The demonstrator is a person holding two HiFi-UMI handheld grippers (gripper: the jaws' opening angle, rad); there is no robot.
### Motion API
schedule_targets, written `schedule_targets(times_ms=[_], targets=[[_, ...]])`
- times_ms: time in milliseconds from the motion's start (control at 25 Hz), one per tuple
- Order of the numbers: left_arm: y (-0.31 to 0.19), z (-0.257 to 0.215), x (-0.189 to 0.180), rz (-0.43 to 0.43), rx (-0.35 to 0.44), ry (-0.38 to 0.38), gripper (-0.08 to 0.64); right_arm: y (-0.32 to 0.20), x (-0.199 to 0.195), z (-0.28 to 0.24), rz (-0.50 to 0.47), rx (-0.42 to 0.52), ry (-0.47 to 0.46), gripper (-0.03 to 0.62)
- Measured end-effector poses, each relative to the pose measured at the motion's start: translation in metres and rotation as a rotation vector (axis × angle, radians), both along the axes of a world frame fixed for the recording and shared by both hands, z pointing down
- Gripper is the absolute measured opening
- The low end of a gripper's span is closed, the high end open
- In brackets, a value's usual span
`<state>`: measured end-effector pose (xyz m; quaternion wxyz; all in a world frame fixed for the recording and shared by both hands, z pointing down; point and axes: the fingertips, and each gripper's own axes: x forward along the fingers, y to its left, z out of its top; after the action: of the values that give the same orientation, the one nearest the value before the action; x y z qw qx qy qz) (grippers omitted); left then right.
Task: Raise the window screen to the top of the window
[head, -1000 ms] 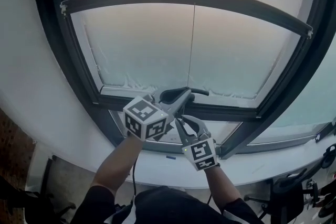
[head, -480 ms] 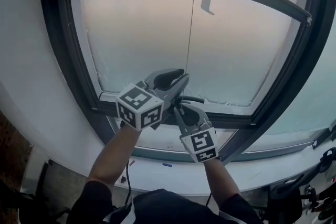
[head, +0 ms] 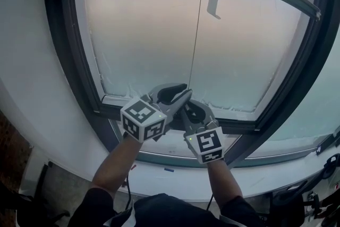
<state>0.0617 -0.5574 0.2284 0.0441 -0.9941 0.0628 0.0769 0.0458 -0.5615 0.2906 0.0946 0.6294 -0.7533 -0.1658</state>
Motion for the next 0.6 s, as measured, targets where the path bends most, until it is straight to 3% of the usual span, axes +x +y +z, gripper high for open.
schedule_targets(times_ms=[280,600], targets=[[-0.001,0.003,-0.001,-0.013,-0.003,-0.002,0.083,-0.004,0.01,-0.026,0.024,0.032,0.005,0.054],[-0.013,-0.026,0.003,-0.012,0.026,0.028,0.083,-0.014,0.009,-0.058,0.036,0.083,0.024,0.054]])
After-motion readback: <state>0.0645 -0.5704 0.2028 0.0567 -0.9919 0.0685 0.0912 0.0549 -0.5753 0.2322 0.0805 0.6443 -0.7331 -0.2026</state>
